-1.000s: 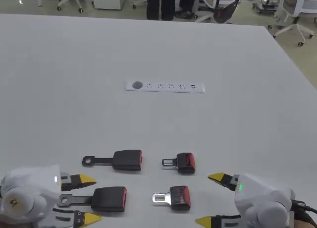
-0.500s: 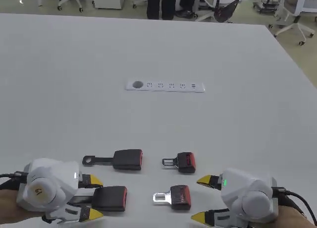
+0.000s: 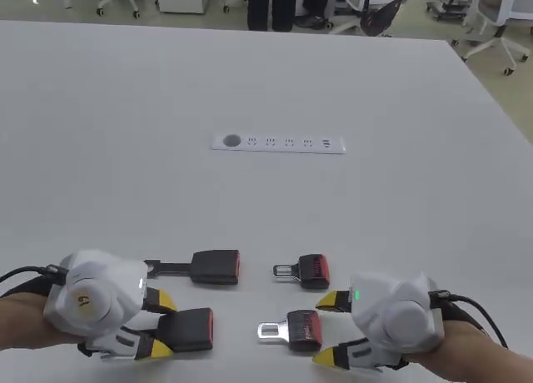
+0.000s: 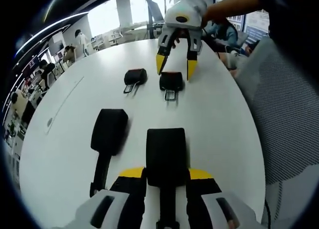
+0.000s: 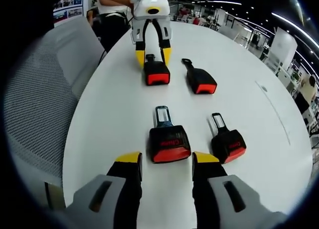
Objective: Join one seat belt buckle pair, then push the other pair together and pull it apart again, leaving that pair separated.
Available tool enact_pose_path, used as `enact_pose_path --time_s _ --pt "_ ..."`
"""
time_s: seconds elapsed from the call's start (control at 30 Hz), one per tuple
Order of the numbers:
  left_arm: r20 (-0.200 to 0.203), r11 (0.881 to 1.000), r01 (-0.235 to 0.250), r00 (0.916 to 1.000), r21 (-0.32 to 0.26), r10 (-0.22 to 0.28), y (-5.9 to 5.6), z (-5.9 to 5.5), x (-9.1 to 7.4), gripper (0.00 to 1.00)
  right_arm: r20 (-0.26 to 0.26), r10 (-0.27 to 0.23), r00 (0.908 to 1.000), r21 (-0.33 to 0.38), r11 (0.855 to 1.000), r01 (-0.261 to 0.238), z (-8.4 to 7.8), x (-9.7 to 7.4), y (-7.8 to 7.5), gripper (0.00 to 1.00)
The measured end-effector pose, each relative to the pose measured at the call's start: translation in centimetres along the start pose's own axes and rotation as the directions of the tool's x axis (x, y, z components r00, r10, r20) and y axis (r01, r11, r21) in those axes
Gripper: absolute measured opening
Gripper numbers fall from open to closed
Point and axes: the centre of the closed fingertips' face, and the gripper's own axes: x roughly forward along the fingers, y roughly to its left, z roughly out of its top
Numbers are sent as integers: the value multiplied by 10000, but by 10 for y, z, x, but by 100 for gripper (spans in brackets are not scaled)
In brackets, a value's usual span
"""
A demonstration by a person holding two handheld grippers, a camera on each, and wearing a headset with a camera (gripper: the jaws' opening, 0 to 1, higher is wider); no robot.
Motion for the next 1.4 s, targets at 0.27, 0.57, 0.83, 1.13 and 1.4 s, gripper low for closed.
enact_pose_path --time_s 0.27,0.57,0.83,1.13,1.4 --pt "-161 9993 319 9994 213 -316 0 -3 1 32 -121 211 9997 -245 9995 -214 -2 4 -1 31" --pt "-388 9972 620 9974 407 -605 0 -5 3 32 -109 309 9995 -515 9982 -314 -1 4 -1 31" --pt "-618 9955 766 9954 556 -731 -1 -5 4 32 -170 482 9987 -665 9966 -492 -2 6 0 30" --pt "-783 9950 853 9936 523 -810 -2 -6 5 32 -175 573 9982 -700 9958 -584 3 8 1 30" --pt "-882 9945 933 9921 468 -889 -2 -8 6 32 -81 647 9979 -673 9956 -651 12 11 2 30"
